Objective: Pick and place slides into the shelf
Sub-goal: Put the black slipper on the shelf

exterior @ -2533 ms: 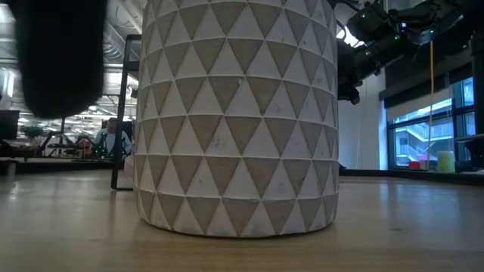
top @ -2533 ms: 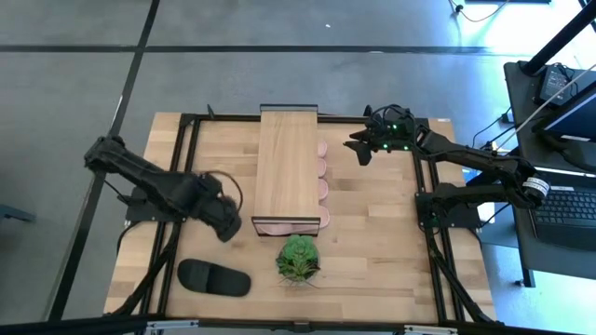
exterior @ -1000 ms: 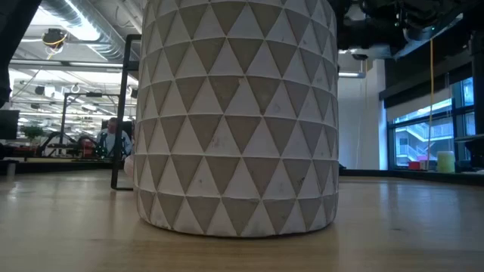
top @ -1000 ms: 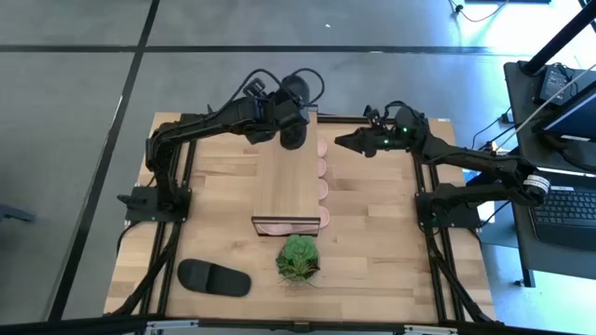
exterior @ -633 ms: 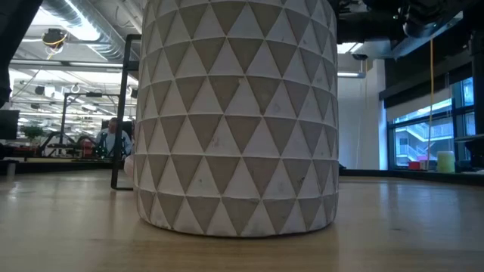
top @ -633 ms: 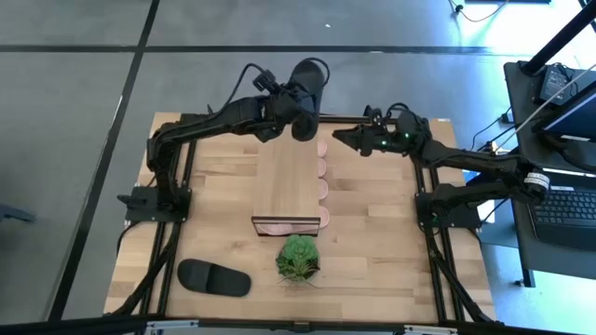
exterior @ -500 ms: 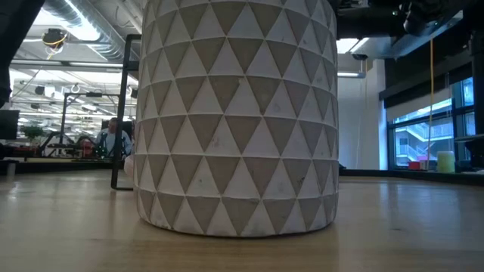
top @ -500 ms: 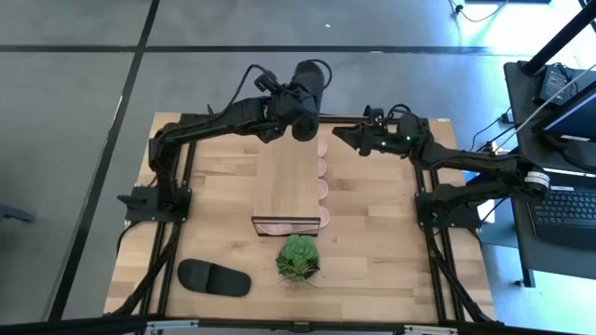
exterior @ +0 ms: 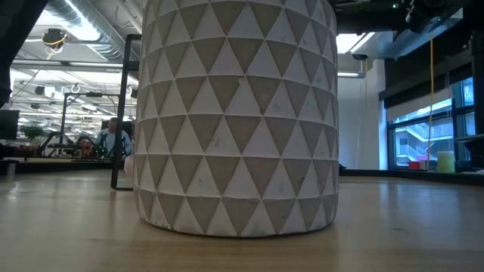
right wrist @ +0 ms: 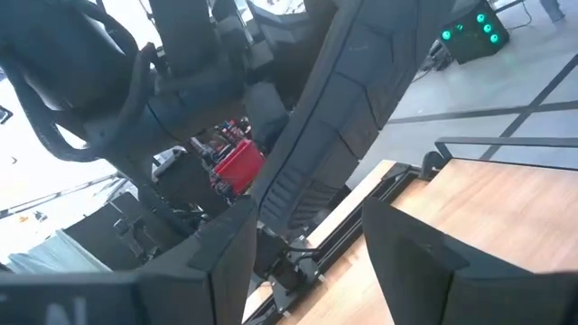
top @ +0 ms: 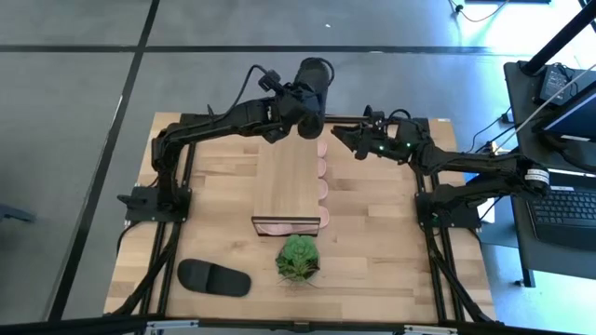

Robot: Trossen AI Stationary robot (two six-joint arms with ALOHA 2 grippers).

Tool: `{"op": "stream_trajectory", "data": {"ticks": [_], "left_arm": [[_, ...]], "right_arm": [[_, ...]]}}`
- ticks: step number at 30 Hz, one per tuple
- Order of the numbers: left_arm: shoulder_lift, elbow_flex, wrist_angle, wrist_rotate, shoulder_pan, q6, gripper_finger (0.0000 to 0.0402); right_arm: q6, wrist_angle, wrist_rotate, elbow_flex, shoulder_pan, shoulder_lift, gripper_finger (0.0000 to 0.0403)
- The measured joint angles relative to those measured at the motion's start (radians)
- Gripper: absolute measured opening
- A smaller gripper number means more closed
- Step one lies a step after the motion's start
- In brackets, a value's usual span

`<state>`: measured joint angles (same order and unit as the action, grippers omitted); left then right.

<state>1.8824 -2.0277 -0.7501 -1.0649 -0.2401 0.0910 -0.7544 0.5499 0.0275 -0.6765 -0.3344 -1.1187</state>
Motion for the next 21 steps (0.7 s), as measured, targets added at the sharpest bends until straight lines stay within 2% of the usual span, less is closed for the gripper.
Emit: {"op": "stream_trajectory", "data": {"ticks": [4,13,21], "left_arm": [[0.01,0.0,0.048,0.003,0.0,0.008,0.0001],[0.069,0.0,0.2,0.007,0.014,0.128,0.0001],[0.077,0.0,0.245,0.002,0.032,0.166,0.0001]], "right_arm": [[0.001,0.001,-0.001,0.0,0.0,0.0,0.0202],[0.017,-0.009,-0.001,-0.001,0.0,-0.001,0.0202],[0.031,-0.03,-0.009,-0.002,0.0,-0.035,0.0202]]}}
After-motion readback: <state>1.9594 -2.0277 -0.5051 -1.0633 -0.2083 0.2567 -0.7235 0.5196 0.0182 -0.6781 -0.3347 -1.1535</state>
